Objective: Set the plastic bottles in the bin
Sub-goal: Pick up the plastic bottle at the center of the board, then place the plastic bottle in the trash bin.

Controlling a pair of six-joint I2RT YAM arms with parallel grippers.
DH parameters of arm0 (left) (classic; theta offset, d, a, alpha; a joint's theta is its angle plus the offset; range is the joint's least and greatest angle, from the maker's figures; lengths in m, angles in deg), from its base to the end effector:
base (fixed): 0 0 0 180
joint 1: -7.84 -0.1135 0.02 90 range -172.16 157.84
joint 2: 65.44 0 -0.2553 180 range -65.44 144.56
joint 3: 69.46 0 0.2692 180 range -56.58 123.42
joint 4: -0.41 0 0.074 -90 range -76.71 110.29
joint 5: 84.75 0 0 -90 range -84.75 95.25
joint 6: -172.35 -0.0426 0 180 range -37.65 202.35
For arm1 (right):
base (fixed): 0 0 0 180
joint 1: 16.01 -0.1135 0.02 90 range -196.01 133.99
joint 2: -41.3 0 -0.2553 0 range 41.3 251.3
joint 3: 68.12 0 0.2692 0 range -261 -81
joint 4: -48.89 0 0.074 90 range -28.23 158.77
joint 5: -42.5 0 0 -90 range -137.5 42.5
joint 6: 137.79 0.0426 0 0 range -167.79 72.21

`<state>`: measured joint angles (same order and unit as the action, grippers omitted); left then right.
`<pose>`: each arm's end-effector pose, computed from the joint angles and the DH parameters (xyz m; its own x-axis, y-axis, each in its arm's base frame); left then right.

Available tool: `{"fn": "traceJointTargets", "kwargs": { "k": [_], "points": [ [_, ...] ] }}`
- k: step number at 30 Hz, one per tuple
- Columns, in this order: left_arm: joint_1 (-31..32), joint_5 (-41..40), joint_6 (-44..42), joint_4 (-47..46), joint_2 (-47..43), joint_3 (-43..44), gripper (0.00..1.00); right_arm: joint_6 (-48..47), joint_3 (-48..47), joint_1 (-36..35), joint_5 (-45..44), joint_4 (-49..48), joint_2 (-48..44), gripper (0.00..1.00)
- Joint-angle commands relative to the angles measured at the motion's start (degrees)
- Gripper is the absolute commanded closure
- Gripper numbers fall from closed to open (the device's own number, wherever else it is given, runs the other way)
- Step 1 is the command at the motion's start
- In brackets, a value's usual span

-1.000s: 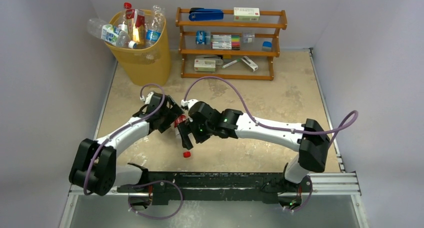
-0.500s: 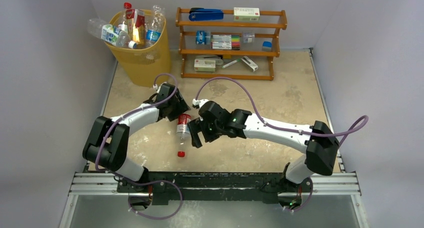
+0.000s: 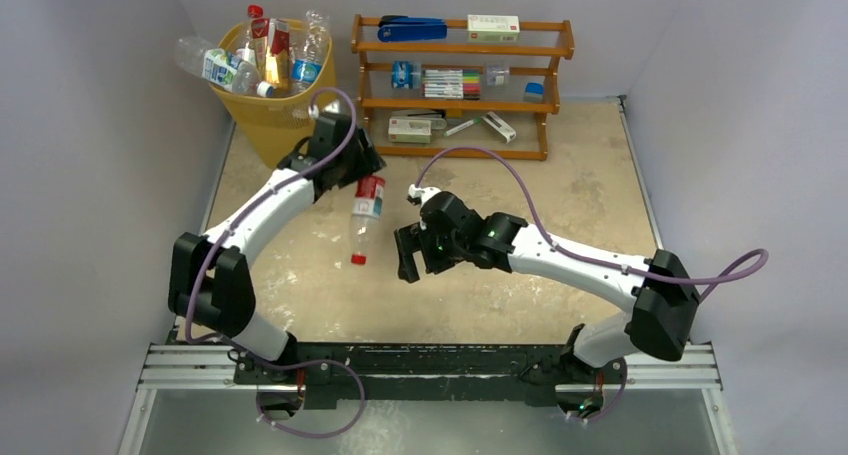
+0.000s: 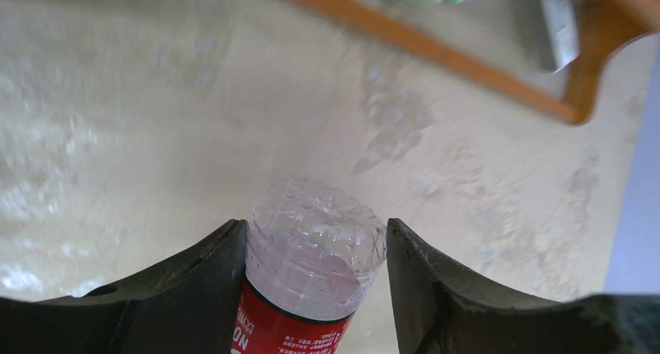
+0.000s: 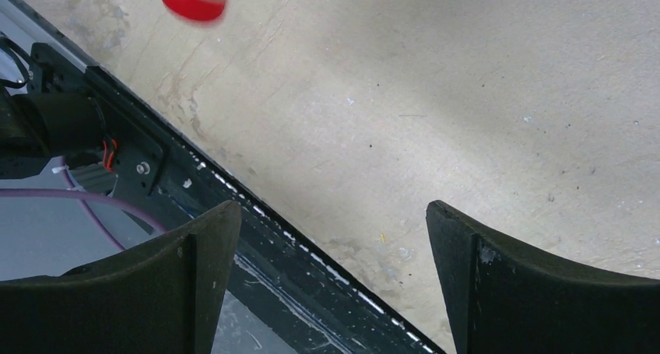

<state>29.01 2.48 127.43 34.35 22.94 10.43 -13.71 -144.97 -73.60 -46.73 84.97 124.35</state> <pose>0.3412 -0.1299 0.2503 -0.6761 -0.4966 -0.5443 -0.2143 0.8393 -0.4996 0.1834 0.2899 0.2594 -0.7747 -0.1748 -0.6077 -0.5015 0.7552 0.4221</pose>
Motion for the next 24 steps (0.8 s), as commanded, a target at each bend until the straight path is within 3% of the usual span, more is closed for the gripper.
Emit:
{"fn": "traceJointTargets", "kwargs": {
  "k": [1,14,18,24],
  "points": [
    [-2.1,-2.7,-6.9,4.7,1.2,14.2,0.45,0.3,0.9,0.6,0.1,-1.2,-2.8,0.09],
    [-14.5,3.7,-15.4,14.9,17.0,66.5,0.39,2.3,3.9,0.8,2.0,-3.8,-4.8,0.10],
    [-17.5,5.9,-14.8,9.0,18.0,70.7,0.36,2.7,4.5,0.8,2.7,-4.5,-5.0,0.10],
    [-20.7,4.7,-16.8,-3.5,15.9,65.9,0.35,2.3,4.7,0.7,2.7,-4.0,-5.0,0.10]
  ]
}}
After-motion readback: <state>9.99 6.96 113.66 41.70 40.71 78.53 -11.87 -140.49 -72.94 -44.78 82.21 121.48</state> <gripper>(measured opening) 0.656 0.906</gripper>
